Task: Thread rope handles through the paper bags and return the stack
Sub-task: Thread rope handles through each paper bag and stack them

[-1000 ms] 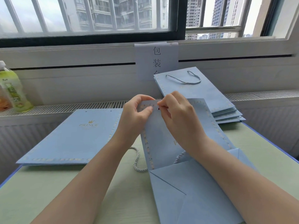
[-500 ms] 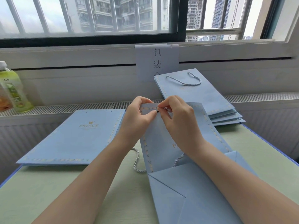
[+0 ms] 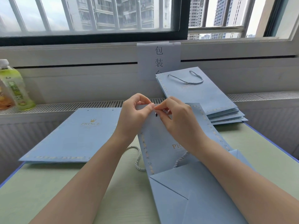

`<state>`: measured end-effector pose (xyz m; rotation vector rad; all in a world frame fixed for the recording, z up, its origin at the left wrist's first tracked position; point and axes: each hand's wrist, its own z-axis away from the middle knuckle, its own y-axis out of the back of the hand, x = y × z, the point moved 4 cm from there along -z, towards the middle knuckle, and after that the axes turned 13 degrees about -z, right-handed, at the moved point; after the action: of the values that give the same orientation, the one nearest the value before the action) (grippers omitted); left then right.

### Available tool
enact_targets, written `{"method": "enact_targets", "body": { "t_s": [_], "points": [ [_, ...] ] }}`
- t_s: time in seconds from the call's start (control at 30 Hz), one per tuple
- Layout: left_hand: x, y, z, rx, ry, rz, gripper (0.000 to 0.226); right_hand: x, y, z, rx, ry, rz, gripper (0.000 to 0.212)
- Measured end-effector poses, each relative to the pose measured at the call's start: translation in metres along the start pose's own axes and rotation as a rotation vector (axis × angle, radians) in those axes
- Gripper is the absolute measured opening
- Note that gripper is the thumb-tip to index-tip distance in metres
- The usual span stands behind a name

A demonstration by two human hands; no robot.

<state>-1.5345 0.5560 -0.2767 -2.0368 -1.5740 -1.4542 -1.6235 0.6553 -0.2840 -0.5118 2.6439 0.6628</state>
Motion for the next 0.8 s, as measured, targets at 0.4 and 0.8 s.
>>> {"method": "enact_targets", "body": {
  "t_s": [0.4, 0.8],
  "points": [
    [-0.004, 0.003, -0.006, -0.141, 0.083, 0.004, 0.018, 0.005, 0.008, -0.002, 0.061, -0.101, -0.083, 0.013],
    [-0.006, 0.004, -0.006, -0.156, 0.045, -0.118, 0.012, -0.001, 0.0, 0.003, -0.022, 0.05, 0.186, 0.01]
  ]
}}
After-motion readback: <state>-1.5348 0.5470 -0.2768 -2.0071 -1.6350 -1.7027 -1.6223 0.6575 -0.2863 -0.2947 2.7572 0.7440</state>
